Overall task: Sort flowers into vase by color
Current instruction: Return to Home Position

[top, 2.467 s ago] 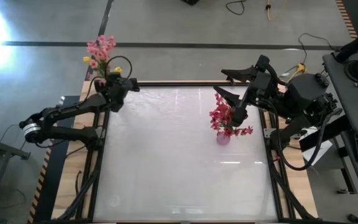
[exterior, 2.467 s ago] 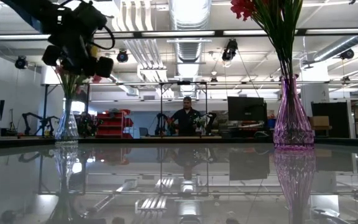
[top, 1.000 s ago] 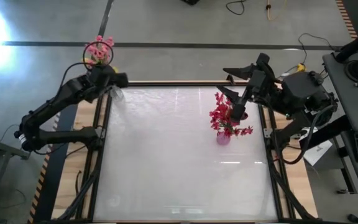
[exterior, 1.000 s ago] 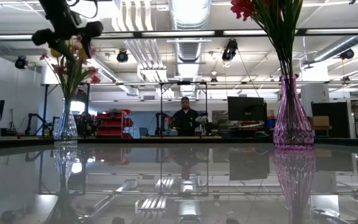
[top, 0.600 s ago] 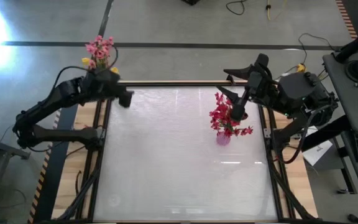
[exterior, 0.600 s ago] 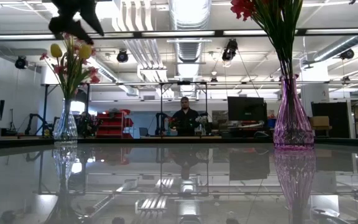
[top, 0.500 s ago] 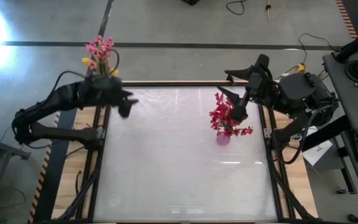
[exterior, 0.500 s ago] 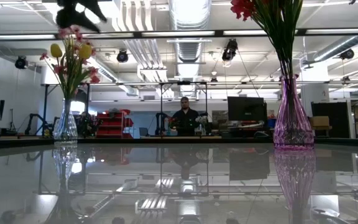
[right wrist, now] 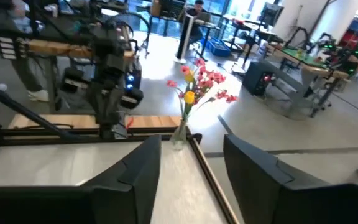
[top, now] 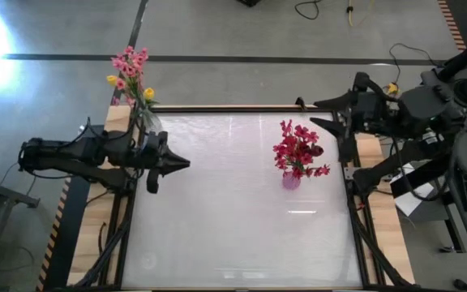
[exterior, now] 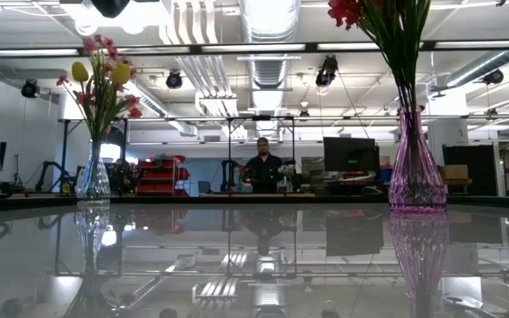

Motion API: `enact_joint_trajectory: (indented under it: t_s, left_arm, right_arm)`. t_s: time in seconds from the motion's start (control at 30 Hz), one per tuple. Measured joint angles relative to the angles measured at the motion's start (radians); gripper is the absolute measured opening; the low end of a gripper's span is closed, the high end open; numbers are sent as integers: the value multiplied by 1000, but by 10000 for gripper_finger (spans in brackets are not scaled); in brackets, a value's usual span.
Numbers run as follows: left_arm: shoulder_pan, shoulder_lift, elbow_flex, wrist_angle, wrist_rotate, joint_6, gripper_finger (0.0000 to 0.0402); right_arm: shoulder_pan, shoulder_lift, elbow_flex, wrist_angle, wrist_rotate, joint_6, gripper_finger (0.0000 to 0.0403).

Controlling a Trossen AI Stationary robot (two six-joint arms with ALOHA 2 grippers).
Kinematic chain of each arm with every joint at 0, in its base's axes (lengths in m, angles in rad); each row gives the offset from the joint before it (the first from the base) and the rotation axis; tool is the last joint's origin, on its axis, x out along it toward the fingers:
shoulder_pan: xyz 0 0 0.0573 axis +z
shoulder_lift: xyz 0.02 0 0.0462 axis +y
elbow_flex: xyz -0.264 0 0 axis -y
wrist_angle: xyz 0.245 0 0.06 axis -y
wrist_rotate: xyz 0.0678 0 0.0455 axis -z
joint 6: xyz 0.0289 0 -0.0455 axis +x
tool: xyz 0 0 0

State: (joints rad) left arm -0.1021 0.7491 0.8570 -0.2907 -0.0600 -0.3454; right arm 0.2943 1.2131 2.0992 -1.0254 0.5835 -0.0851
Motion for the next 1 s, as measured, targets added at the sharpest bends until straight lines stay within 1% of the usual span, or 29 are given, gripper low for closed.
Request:
enact_joint_trajectory:
  t_s: [0.07,0.17,0.27,0.33,0.4,0.47,0.53,0.6,0.73,0.8,0.9,1.0]
  left_arm:
    - [0,-23,-58,67,34,-32,6]
    - [-1,-55,-129,177,52,-54,14]
    - [0,-77,-168,189,34,-107,17]
    - [0,-81,-178,170,4,-169,16]
    - [0,-83,-181,170,-38,-184,14]
    - [0,-78,-181,167,-53,-185,13]
    - [0,-66,-183,158,-54,-187,13]
    - [0,-53,-185,157,-54,-173,13]
    - [1,-14,-185,164,-59,-143,13]
    - [-2,3,-188,198,-37,-93,13]
    - [-1,16,-195,267,-27,-33,13]
    - [3,12,-224,274,-28,-20,13]
  right_arm:
    - [0,-44,-61,29,-22,14,147]
    - [0,-103,-156,74,-50,47,120]
    - [0,-157,-252,133,-96,62,94]
    - [0,-196,-316,198,-177,62,77]
    - [0,-233,-371,273,-288,51,60]
    - [0,-262,-416,363,-353,34,47]
    - [0,-283,-440,412,-352,27,37]
    - [0,-298,-443,412,-345,30,30]
    - [0,-324,-443,329,-319,-52,29]
    - [0,-333,-443,286,-321,-70,28]
    - [0,-337,-443,237,-321,-56,28]
    - [0,-339,-448,205,-322,10,28]
